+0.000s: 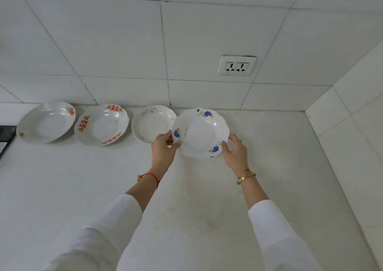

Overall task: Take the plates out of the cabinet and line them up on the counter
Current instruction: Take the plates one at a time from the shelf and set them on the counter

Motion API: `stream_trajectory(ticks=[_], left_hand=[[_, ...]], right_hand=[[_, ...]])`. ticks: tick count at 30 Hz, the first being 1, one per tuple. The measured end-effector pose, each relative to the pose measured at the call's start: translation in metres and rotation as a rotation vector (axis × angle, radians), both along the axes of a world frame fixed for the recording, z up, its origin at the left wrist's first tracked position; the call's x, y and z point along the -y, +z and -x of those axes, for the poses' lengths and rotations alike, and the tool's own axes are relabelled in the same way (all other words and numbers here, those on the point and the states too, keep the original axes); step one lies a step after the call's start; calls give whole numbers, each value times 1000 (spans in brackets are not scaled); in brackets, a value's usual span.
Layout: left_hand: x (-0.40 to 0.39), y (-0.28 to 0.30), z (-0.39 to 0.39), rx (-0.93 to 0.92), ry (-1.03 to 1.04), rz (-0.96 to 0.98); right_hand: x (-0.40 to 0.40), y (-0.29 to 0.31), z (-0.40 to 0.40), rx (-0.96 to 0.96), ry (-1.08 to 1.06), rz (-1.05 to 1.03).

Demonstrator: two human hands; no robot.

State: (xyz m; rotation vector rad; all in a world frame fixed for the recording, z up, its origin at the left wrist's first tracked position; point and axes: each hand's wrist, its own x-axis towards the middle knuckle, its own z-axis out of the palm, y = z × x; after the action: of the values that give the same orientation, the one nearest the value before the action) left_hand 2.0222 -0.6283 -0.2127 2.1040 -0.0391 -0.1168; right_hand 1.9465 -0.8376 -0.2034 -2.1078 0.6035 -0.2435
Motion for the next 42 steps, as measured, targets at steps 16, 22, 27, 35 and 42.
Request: stream_trajectory(ticks=[16,22,27,35,42], left_hand=[[39,-43,-43,-58,-92,-138],[40,-51,-52,-104,-134,-179],[41,-58,-54,-86,-155,-173],[46,-61,-50,-61,-201,-130],[45,-55,-51,-74,-237,-127]], right_hand=[[42,-49,-54,-120,46,-12],[42,-56,-64,-108,24,-9],[47,-61,-72,-139,29,-3],[49,-69,-79,-180,25,21],[50,-74,-81,-229,47,46]])
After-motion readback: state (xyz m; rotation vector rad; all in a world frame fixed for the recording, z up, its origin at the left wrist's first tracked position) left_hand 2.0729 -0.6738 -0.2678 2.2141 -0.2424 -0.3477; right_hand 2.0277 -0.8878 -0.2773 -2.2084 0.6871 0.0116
